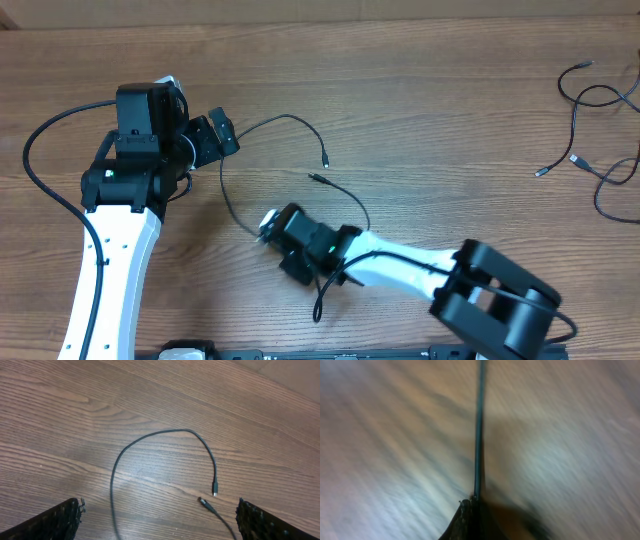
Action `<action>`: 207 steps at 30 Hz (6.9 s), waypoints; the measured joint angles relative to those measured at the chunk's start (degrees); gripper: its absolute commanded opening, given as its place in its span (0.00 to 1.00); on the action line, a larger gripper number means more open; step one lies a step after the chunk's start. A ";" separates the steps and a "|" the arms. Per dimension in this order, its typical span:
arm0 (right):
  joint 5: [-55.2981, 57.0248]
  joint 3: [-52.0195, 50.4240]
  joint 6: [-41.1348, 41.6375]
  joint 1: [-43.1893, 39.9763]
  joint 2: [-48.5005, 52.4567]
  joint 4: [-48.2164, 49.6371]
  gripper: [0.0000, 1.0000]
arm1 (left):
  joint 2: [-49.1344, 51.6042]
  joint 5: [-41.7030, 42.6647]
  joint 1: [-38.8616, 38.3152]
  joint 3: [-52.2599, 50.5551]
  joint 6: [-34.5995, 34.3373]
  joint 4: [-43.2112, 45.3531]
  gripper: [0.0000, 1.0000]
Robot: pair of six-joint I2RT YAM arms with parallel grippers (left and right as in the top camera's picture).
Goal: Untangle cables
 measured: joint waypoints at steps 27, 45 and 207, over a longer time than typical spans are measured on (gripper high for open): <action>9.42 -0.90 29.14 -21.24 -42.47 -14.23 0.04 | 0.00 0.00 0.00 0.00 0.00 0.00 1.00; 15.19 -0.90 39.76 -42.27 -44.65 -41.18 0.04 | 0.00 0.00 0.00 0.00 0.00 0.00 0.99; 14.71 -0.96 48.17 -50.23 -5.68 -26.53 0.60 | 0.00 0.00 0.00 0.00 0.00 0.00 0.99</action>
